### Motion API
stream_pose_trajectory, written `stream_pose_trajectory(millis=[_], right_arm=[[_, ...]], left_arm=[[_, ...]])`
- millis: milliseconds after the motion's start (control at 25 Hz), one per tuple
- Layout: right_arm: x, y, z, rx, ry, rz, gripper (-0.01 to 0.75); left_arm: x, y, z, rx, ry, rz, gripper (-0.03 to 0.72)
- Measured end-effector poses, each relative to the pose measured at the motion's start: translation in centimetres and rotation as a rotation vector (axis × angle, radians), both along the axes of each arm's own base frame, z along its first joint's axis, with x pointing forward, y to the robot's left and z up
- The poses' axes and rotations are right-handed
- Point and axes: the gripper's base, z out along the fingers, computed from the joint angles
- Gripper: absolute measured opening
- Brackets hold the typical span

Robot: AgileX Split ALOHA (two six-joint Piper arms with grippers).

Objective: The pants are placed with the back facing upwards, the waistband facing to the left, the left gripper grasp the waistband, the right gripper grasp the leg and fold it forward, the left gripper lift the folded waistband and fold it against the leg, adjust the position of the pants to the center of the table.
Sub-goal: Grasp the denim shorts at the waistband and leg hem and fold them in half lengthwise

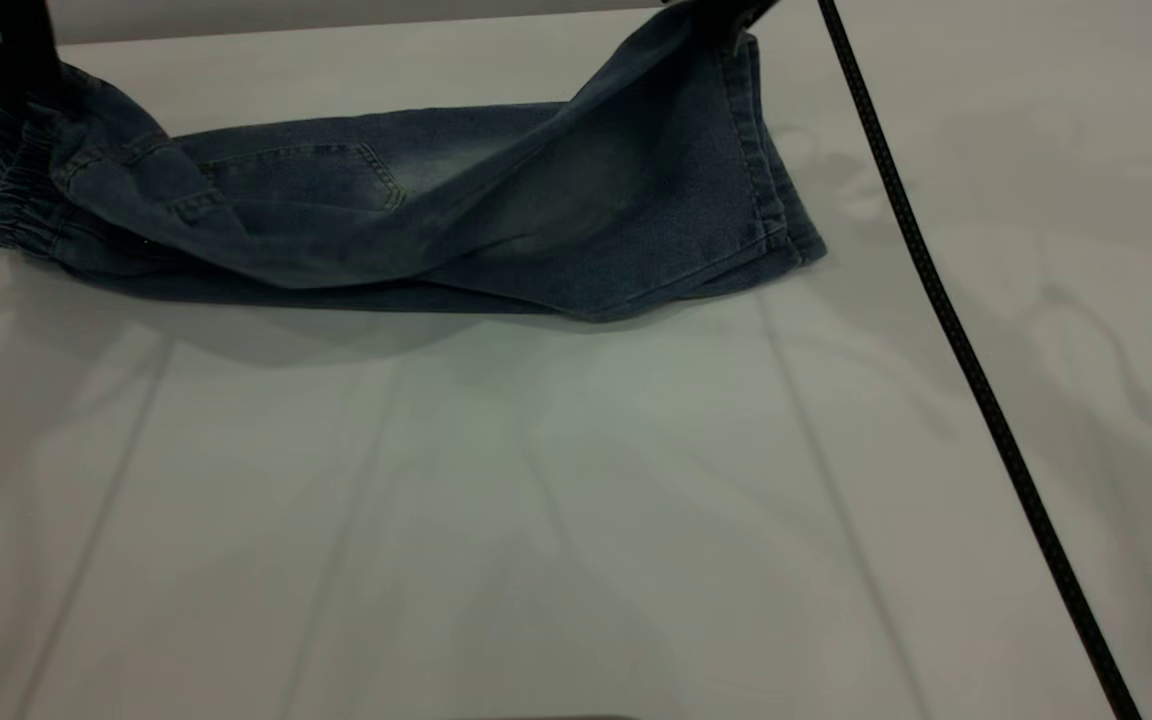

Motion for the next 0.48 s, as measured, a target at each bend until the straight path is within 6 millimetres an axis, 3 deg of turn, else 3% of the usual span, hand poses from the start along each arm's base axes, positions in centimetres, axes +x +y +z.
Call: stream_pose_trajectory(millis=[320,400,480], right_arm=[[1.5,-3.2,-2.4,0.017,0.025,-0.115,0.075],[1.6,-3.5,-2.4,0.020,0.026,-0.124,0.134],[1.6,-3.5,-2.4,0.038,0.034,-0.137,0.244]], left_arm=[[1.3,0.0,-1.5,-0.017,-0.084,0.041,0.086],[1.5,0.1,-1.8,0.007,-0.098,0.018,0.101],[1.5,0.2,-1.8,0.037,-0.105,-0.009,0.139]])
